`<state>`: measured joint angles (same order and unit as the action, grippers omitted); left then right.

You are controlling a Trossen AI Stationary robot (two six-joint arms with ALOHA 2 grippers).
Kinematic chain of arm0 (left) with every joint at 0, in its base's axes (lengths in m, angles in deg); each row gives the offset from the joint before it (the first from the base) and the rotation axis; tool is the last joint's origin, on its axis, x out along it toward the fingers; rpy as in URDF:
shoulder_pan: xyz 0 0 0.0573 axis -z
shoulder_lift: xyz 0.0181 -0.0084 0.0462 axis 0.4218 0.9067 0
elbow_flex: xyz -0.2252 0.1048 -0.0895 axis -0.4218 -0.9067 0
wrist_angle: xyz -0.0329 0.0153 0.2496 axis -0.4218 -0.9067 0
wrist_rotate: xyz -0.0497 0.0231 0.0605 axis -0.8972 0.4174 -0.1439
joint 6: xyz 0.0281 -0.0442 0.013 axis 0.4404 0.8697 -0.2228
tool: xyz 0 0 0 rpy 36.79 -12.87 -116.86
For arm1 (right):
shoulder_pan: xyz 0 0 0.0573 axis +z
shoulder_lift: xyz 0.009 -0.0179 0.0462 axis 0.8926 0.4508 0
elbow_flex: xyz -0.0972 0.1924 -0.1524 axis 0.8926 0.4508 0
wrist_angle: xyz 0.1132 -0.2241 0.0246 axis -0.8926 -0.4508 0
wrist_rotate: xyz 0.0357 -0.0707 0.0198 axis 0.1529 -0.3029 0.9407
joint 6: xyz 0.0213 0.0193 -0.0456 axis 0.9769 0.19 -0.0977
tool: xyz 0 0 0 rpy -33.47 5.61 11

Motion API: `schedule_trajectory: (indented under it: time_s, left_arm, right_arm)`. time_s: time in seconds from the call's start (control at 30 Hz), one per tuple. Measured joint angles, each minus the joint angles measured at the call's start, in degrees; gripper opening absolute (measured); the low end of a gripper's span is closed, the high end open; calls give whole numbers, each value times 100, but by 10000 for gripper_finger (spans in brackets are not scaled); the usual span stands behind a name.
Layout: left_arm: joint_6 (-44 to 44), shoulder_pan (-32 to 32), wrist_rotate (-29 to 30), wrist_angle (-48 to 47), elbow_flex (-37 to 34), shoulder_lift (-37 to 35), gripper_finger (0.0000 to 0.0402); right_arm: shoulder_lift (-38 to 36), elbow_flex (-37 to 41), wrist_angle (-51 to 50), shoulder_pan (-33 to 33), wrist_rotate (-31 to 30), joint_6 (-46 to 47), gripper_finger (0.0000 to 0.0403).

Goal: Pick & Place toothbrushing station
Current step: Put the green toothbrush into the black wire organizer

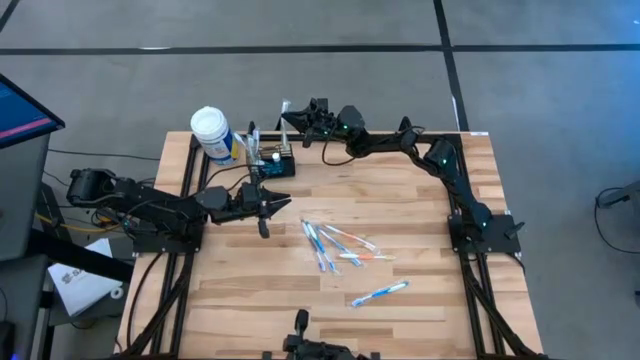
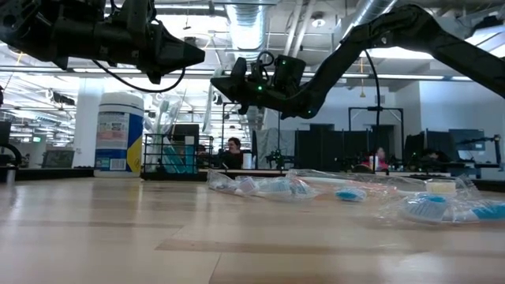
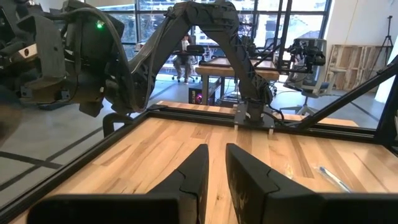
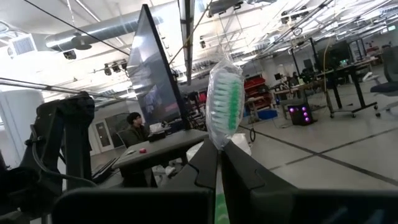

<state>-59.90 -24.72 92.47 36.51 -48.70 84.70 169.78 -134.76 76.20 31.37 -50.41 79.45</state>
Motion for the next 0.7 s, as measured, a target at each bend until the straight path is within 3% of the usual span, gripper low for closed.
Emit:
schedule_trajectory:
  time_s: [0.43, 0.7]
  left_arm:
    - [0, 0, -4, 4, 0, 0, 49]
    - [0, 0, -15, 7, 0, 0, 49]
  right_arm:
    - [0, 0, -72, 11, -45, -53, 12]
    - [-2, 0, -155, 23, -125, -49, 40]
